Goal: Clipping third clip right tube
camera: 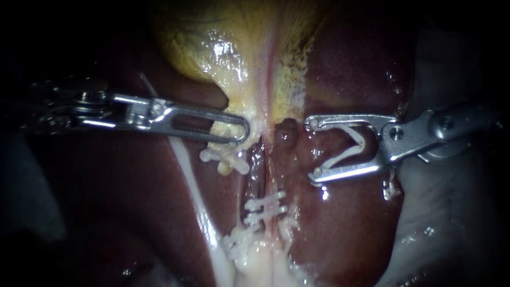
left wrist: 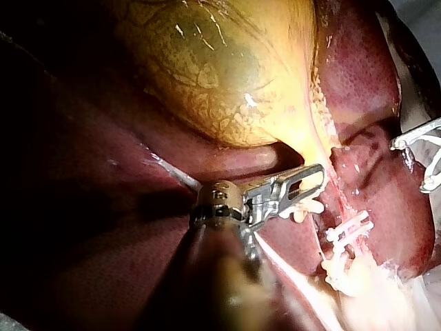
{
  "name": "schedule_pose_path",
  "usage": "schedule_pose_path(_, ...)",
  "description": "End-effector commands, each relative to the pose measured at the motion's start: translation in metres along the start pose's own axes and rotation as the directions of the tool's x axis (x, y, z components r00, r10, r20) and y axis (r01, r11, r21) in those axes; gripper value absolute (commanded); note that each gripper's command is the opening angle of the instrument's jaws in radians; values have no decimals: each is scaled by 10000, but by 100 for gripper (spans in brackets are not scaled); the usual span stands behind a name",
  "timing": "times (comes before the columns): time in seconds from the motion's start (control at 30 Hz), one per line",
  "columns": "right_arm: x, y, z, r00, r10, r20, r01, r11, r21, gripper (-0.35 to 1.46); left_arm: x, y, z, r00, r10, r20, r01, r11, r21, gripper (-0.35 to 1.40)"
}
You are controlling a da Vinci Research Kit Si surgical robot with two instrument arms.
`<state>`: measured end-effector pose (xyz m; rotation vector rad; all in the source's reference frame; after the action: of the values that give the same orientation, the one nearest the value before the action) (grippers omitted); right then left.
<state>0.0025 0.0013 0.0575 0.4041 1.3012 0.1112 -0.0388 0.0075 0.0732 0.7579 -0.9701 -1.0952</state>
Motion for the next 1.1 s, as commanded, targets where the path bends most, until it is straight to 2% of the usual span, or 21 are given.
schedule_pose_path(0.03,0,0,0,10000,2,0,-2,10000,-1,49,0,-1,-3,10000,1,-14,-1,10000,20,-35)
schedule_pose_path(0.2,0,0,0,10000,1,0,-1,10000,-1,49,-3,-9,-28,9999,-35,-114,37,9999,144,-35)
schedule_pose_path(0.33,0,0,0,10000,0,0,0,10000,-1,49,-7,-17,-59,10000,-84,-23,84,10000,29,-35)
schedule_pose_path(0.53,0,0,1,10000,1,1,-1,10000,-4,49,-11,-26,-86,9999,-143,95,145,9998,-122,-35)
schedule_pose_path(0.83,-2,0,8,10000,-77,7,78,10000,-15,50,-9,-31,-90,9998,-154,99,156,9998,-128,-35)
schedule_pose_path(1.0,-13,1,25,9996,268,-4,-268,9996,1,50,-9,-36,-91,9998,-173,108,175,9997,-140,-35)
schedule_pose_path(1.1,-27,1,42,9983,590,-17,-590,9982,61,50,-9,-40,-92,9998,-189,87,190,9997,-160,-35)
